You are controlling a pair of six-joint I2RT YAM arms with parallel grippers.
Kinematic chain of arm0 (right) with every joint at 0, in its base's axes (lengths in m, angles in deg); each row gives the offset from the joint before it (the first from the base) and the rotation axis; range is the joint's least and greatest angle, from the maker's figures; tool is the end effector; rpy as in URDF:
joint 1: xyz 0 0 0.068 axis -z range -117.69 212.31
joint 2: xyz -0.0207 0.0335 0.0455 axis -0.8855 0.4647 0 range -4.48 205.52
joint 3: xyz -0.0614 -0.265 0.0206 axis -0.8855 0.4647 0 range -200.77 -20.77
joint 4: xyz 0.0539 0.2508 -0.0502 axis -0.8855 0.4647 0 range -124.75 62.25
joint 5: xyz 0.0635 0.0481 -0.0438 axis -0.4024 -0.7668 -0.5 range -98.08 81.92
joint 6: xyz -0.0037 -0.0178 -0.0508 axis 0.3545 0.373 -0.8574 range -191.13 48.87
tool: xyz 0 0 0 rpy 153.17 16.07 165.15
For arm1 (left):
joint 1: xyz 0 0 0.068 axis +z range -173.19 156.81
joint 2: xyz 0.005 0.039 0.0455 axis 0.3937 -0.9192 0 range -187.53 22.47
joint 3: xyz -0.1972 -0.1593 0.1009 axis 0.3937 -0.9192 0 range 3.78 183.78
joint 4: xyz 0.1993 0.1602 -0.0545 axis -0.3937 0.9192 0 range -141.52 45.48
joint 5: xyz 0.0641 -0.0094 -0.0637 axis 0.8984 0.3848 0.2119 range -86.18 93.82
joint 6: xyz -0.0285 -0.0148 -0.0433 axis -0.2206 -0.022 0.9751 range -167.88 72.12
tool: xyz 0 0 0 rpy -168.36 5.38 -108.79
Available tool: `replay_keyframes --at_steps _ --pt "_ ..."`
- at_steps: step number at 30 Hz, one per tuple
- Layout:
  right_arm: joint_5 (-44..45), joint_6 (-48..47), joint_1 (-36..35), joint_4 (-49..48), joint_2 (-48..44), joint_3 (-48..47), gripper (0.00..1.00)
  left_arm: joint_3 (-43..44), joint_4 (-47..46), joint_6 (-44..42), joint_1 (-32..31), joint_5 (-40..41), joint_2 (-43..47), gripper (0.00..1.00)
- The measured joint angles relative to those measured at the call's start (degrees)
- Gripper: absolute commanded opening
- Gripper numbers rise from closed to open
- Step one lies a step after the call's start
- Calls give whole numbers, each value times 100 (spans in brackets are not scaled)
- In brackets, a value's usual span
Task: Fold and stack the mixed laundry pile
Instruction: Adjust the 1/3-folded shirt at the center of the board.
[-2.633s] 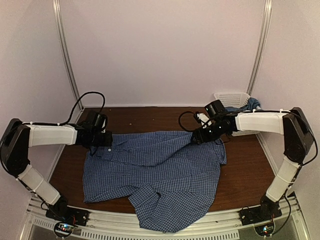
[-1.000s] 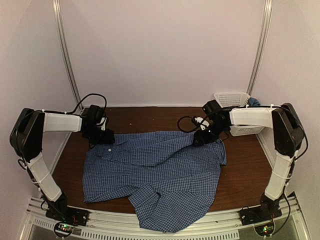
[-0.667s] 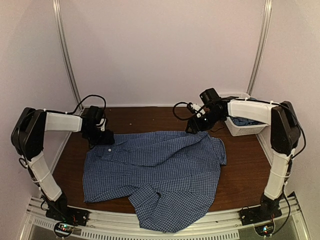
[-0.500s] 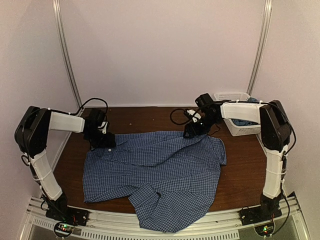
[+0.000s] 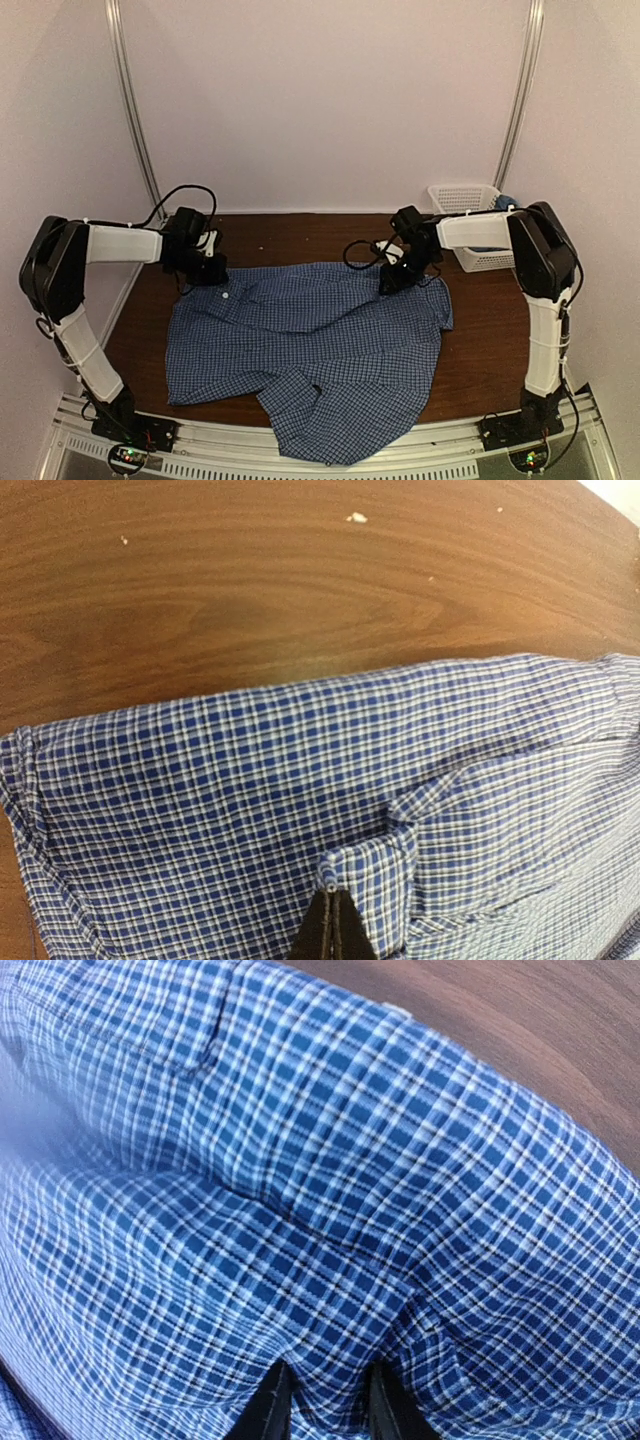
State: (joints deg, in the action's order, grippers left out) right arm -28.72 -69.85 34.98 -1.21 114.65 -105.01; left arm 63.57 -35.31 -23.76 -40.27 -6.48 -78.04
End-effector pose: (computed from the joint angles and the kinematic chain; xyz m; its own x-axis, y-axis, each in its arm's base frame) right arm 0.3702 0.2055 0.1534 -0.8382 -0.4096 -0.3601 -0.5261 0.7813 0.3359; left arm 0.3350 -0.1096 0.1675 -0.8873 -0.1480 -0.4368 0.0215 0.9328 -0.3598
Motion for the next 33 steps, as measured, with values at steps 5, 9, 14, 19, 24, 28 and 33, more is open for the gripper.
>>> replay_keyframes --at_steps 5,9,14,19,24,28,33 --pt "181 17 7 42 -70 94 15 66 -7 -70 0 -138 319 0" --pt "330 63 98 79 -76 103 17 76 -17 -120 0 26 476 0" --pt "389 155 361 81 -96 140 24 -74 -273 -129 0 382 708 0" --pt "411 188 450 76 -162 203 35 -363 -592 -127 0 654 966 0" --pt "378 201 450 72 -317 284 49 -192 -660 -122 0 894 463 27" --pt "376 219 448 79 -680 302 60 260 -522 -120 15 1080 -85 56" --pt "396 306 448 70 -1239 302 63 409 -400 -136 22 1353 -22 68"
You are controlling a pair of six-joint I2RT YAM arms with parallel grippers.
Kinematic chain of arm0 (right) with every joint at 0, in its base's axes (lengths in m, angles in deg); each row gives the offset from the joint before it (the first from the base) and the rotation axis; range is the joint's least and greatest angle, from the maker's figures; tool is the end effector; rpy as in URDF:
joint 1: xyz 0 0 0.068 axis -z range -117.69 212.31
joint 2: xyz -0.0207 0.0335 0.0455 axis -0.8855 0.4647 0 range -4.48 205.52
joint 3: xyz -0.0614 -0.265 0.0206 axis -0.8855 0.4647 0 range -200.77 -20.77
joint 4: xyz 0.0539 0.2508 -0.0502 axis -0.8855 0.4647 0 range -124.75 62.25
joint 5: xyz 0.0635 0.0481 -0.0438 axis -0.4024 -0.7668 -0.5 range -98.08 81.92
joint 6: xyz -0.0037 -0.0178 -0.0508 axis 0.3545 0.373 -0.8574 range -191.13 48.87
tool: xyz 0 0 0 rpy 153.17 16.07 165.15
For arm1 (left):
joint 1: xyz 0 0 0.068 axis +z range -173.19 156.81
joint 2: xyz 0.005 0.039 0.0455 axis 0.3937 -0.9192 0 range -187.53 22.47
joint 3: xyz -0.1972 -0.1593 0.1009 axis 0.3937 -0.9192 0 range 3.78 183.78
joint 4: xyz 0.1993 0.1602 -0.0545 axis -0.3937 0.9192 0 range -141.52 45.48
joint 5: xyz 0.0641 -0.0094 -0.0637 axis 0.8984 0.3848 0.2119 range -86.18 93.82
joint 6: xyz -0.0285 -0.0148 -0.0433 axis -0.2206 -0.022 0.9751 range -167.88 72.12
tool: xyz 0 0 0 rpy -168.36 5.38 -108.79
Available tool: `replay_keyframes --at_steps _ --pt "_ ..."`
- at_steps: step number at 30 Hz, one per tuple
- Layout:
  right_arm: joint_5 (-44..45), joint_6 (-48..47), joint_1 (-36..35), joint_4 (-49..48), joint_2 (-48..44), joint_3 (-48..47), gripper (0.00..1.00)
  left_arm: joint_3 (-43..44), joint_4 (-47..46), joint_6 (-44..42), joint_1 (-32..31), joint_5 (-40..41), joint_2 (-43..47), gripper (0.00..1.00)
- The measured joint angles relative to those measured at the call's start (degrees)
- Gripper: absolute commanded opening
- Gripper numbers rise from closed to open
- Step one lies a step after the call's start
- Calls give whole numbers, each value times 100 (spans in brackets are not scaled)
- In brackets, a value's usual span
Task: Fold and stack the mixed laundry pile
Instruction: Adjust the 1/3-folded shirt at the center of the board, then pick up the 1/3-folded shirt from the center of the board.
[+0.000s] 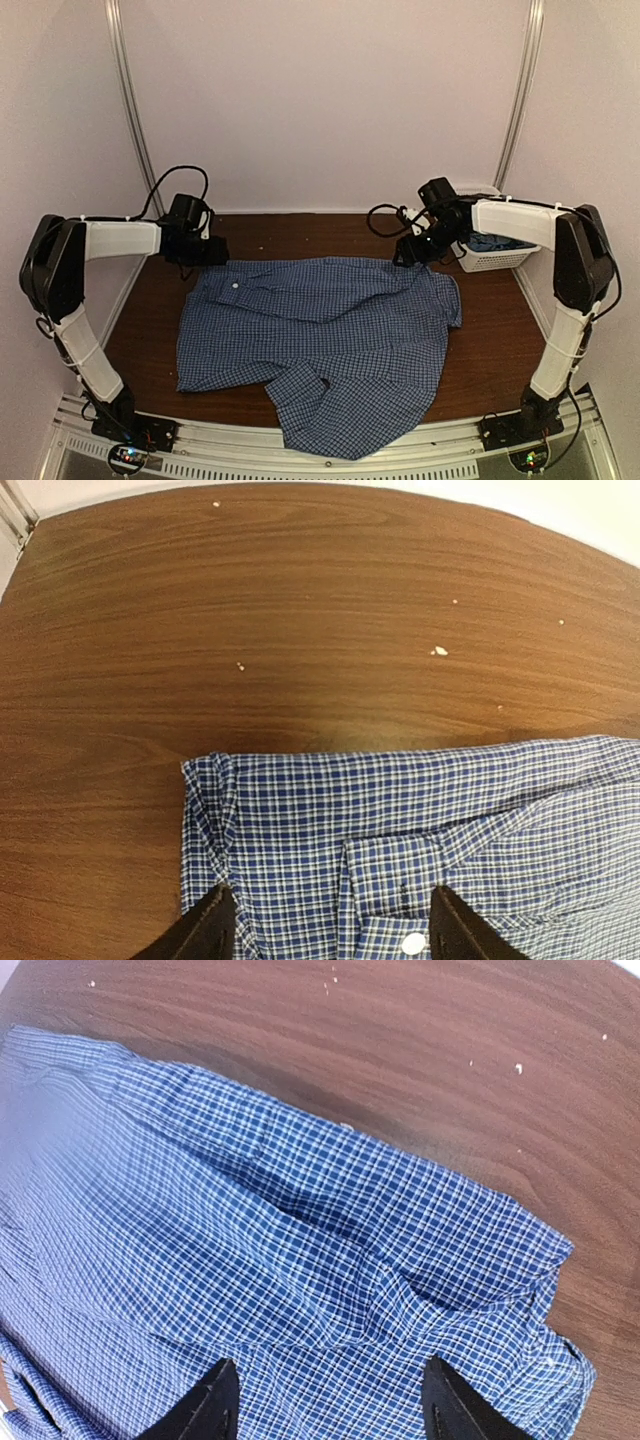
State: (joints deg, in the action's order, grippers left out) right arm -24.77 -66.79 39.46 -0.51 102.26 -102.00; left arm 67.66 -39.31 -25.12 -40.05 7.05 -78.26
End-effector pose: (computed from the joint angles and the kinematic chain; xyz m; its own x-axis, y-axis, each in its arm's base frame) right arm 0.3622 0.1638 0.2216 -0.8321 -0.2719 -0.4835 -0.4435 0.8496 0.2855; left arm 0.3574 -0.1063 0.1913 -0.7650 -0.1718 -0.6207 -0.0452 0.9757 -0.2143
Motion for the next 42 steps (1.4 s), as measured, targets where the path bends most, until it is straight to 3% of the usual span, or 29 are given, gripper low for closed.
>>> replay_keyframes --at_steps 6,17,20,24,27,34,38,42 --pt "-136 57 -4 -166 -162 0 61 -2 -17 -122 0 -538 103 69" --pt "278 146 44 -210 1034 0 60 15 50 131 184 -533 -861 65" --pt "485 157 111 -210 1165 -173 60 9 61 238 431 -398 -861 53" --pt "675 162 155 -186 1606 -800 61 -4 85 341 887 -267 -866 54" --pt "697 160 160 -109 2076 -1526 62 164 267 352 1084 -166 -944 62" --pt "708 103 179 354 3086 -3296 67 811 452 164 1130 -286 -1283 73" --pt "555 72 184 457 2739 -3023 70 916 608 -37 1014 -341 -990 74" --pt "243 79 118 284 1526 -1727 70 503 719 -127 527 -278 -127 74"
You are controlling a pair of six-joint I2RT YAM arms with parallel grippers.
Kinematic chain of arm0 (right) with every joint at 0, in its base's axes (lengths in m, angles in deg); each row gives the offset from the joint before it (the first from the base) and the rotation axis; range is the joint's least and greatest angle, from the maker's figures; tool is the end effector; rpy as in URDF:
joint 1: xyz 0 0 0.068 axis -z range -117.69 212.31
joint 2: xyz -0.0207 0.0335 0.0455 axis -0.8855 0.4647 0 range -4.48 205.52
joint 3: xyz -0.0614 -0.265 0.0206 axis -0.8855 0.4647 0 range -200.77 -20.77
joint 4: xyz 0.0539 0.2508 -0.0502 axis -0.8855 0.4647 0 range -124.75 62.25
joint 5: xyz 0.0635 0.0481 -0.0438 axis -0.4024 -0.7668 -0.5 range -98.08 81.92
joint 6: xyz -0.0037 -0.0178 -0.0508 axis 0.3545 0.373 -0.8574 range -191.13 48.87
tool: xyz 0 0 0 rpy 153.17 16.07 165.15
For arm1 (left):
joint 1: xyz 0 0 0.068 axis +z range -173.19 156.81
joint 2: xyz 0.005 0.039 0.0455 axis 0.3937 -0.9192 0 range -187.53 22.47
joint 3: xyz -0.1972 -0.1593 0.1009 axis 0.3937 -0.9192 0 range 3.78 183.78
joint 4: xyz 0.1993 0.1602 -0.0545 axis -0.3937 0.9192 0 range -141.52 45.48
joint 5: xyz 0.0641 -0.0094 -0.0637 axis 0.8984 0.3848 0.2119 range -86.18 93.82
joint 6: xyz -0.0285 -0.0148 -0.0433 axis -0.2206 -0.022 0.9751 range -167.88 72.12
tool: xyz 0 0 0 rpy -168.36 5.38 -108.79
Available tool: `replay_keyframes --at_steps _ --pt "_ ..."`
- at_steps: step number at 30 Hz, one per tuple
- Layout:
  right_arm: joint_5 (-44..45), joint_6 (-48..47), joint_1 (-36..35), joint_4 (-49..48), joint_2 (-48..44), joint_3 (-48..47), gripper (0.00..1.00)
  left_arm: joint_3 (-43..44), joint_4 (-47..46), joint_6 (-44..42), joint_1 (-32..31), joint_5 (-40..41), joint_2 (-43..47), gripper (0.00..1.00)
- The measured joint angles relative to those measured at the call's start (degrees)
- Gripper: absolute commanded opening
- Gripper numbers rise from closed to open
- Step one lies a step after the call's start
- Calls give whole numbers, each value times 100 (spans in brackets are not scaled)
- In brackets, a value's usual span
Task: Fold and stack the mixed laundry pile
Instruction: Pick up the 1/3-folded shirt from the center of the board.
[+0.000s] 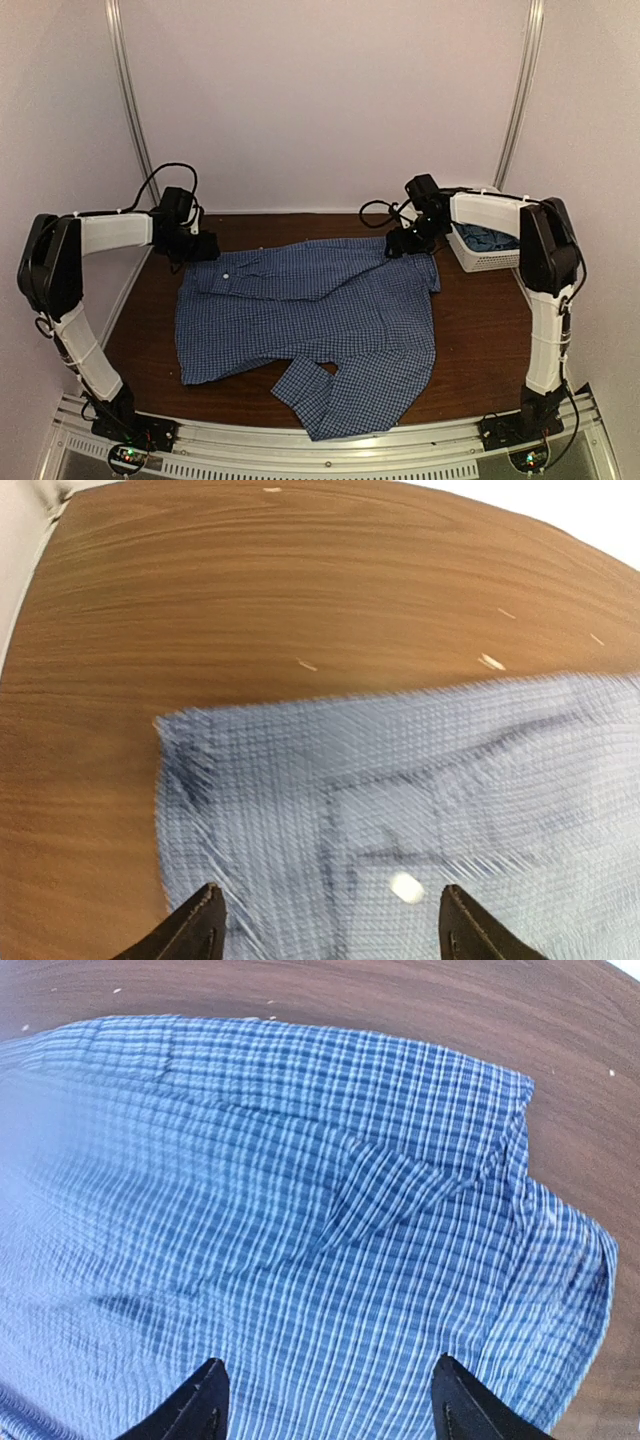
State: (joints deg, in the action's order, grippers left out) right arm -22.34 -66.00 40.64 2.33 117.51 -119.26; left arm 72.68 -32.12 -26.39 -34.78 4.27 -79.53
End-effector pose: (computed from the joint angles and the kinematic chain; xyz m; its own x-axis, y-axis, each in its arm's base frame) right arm 0.4258 0.1787 0.2003 -0.8484 -0.2438 -0.4700 -0.3960 0.8814 0.2576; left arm 0.3719 -0.0760 0.2014 -0.7950 -0.2109 -0.5687 -0.1021 0.9707 -0.2173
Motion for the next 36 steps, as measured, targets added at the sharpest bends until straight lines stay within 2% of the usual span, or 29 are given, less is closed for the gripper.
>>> replay_keyframes --at_steps 2,5,13,20,23,27,32,34,36 --pt "-120 28 -52 -101 -553 531 70 -299 13 0 -306 -4 372 74" --pt "-216 90 -214 -356 -1099 1200 70 -647 9 4 -553 -24 442 73" --pt "-212 221 -396 -562 -824 1991 69 -638 424 -76 -459 313 -391 70" --pt "-83 260 -376 -710 -358 1604 69 505 586 -133 -400 483 -1263 68" --pt "28 240 -337 -754 26 1078 68 1130 658 -201 -284 476 -1696 66" --pt "63 212 -192 -717 455 402 68 1657 684 -273 -39 374 -2035 71" --pt "0 216 -166 -496 328 417 69 1615 758 -297 170 144 -1888 73" --pt "-55 254 -223 -474 -50 780 69 1259 730 -271 175 -9 -1453 74" --pt "-201 339 -286 -498 -820 1504 69 713 673 -208 138 -168 -776 74"
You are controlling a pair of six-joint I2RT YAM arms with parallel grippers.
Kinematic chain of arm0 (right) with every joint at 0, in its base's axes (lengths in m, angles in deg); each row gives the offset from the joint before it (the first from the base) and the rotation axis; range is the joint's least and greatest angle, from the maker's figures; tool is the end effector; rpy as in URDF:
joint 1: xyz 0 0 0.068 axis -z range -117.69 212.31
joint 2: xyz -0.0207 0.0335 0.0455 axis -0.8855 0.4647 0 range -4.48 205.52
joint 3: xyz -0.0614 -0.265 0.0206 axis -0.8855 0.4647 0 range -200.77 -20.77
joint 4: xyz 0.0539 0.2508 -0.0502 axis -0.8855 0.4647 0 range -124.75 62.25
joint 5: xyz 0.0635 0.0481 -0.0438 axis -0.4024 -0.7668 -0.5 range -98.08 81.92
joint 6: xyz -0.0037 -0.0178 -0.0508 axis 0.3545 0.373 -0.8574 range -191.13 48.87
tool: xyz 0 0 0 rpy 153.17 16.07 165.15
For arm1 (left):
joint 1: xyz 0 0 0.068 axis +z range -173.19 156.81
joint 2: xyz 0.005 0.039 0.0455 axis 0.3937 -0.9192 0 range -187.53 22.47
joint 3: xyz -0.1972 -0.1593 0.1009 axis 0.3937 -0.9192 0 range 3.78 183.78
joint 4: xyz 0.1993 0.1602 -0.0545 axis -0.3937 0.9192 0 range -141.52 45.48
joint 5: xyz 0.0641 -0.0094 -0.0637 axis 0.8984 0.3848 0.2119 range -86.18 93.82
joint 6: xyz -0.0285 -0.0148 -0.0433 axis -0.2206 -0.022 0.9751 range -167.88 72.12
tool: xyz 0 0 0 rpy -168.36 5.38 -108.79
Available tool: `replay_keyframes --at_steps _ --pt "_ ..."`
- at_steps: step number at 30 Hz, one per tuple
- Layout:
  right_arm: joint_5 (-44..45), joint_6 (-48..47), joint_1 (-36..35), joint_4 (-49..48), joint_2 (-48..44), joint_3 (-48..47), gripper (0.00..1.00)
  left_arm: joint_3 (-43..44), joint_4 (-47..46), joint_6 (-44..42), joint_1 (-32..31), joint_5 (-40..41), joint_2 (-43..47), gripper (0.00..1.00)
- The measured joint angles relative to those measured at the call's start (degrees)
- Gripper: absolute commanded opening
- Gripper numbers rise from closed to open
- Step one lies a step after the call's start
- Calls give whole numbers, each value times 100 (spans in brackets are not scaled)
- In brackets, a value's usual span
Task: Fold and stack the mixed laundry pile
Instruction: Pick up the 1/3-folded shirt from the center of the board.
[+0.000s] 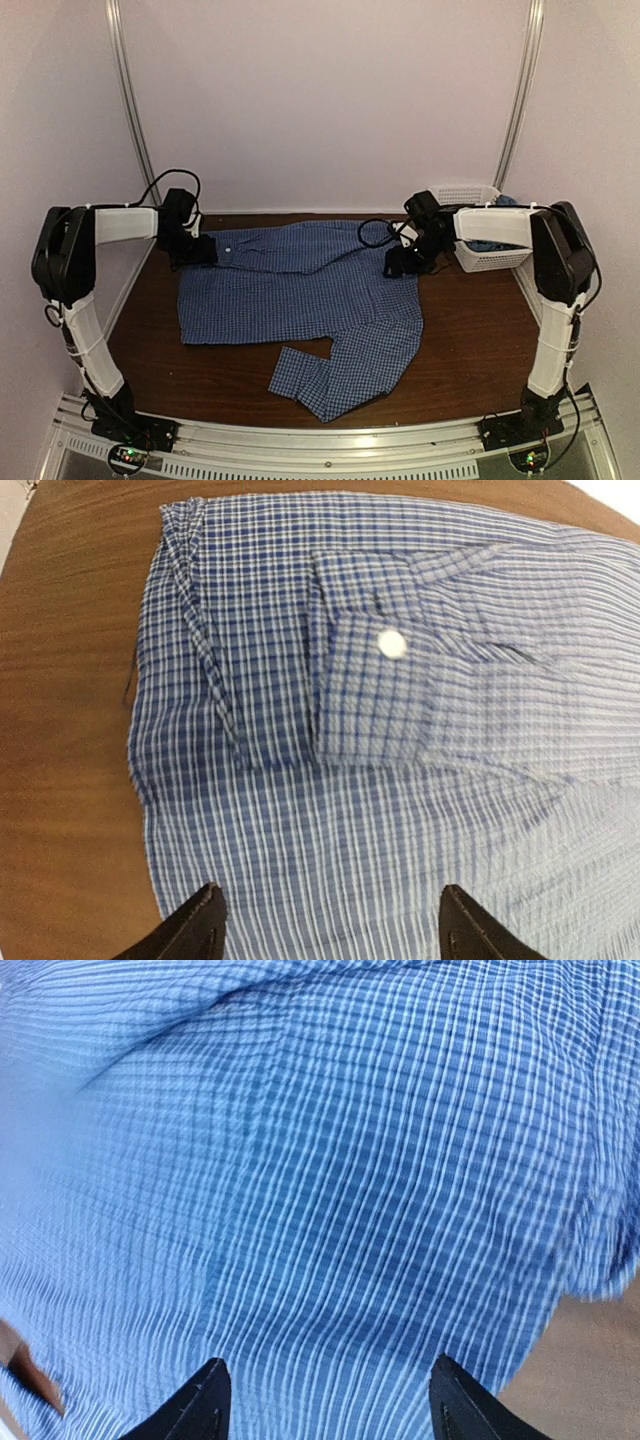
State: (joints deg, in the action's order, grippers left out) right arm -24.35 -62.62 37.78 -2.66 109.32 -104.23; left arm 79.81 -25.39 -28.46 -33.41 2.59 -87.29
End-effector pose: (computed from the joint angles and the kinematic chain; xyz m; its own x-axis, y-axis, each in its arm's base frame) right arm 0.3764 0.1828 0.1872 -0.8740 -0.2427 -0.4209 -0.3914 0.8650 0.3141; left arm 0.3948 -0.0720 0.1811 -0.8652 -0.1818 -0.4674 -0.1057 0.9771 -0.1845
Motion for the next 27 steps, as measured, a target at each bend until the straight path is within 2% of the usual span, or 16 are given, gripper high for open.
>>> replay_keyframes --at_steps 3,6,9,16,27 --pt "-116 142 -79 -61 -1058 828 69 -1147 -149 157 -46 -286 1558 74" --pt "-254 391 -83 -151 -2061 1722 68 -1989 -308 315 -79 -498 2686 74" --pt "-498 726 -76 -400 -2588 2618 67 -2859 -367 520 -83 -660 3447 74" --pt "-949 1530 -118 -925 -2830 4151 58 -4181 -157 1161 -90 -828 4404 73" --pt "-1327 2498 -546 -2225 -3029 4948 38 -4730 -190 1982 -90 -964 4903 72"
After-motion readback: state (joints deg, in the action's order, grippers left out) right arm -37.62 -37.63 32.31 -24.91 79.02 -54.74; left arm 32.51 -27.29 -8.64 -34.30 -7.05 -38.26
